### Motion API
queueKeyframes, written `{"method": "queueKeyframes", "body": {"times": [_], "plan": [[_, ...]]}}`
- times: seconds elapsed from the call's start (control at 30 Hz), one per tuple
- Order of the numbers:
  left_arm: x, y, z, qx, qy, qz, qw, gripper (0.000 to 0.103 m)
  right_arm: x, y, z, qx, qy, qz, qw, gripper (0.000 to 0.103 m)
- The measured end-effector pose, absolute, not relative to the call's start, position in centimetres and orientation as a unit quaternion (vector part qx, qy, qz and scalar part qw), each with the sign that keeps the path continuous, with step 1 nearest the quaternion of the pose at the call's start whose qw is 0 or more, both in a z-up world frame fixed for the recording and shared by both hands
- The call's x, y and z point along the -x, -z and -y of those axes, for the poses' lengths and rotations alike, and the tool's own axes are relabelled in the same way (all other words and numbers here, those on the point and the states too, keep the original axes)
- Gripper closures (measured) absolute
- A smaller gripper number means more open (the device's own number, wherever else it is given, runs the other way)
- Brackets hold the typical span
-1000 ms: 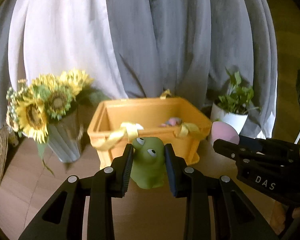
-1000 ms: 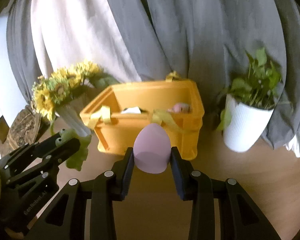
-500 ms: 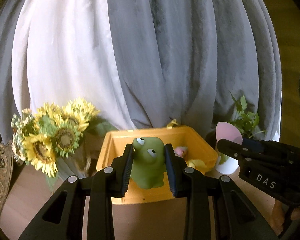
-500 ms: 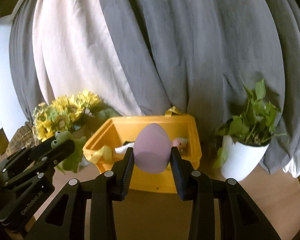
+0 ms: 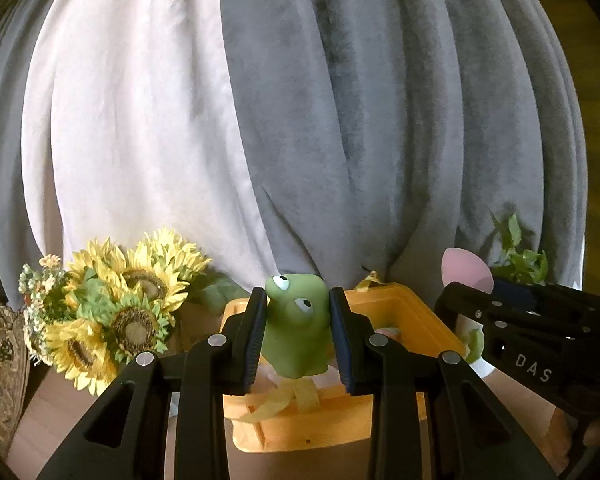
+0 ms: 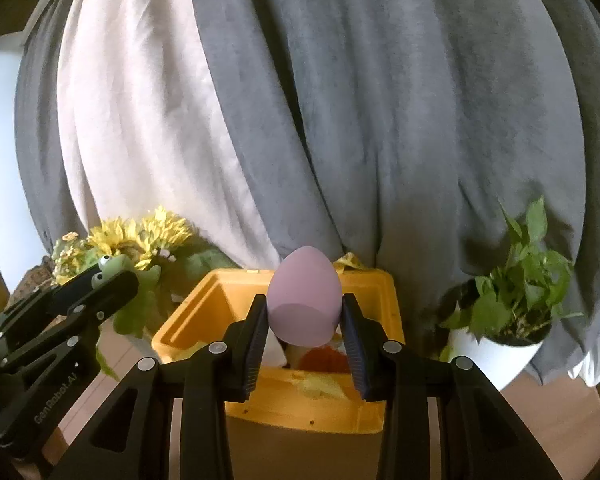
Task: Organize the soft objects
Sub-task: 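Lift the frog toy and pink sponge with both tools over the crate, then open both tools to drop the frog toy and sponge into the crate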
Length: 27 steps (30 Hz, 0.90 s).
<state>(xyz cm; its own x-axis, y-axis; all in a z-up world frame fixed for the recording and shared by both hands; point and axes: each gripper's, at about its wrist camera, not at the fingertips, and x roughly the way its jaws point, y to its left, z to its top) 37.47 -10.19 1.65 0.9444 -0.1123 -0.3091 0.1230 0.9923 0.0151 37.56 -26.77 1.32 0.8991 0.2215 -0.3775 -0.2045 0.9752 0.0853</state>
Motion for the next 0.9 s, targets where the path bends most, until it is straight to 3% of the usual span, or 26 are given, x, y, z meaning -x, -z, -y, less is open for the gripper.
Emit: {"method": "queueKeyframes", "body": {"times": [0.9], "plan": [[-48.9,4.5,10.0,-0.029,0.065,-0.264,0.962,0.072,-49.7,4.7,25.0,-0.002,-0.101,-0.317,0.943,0.066]]}}
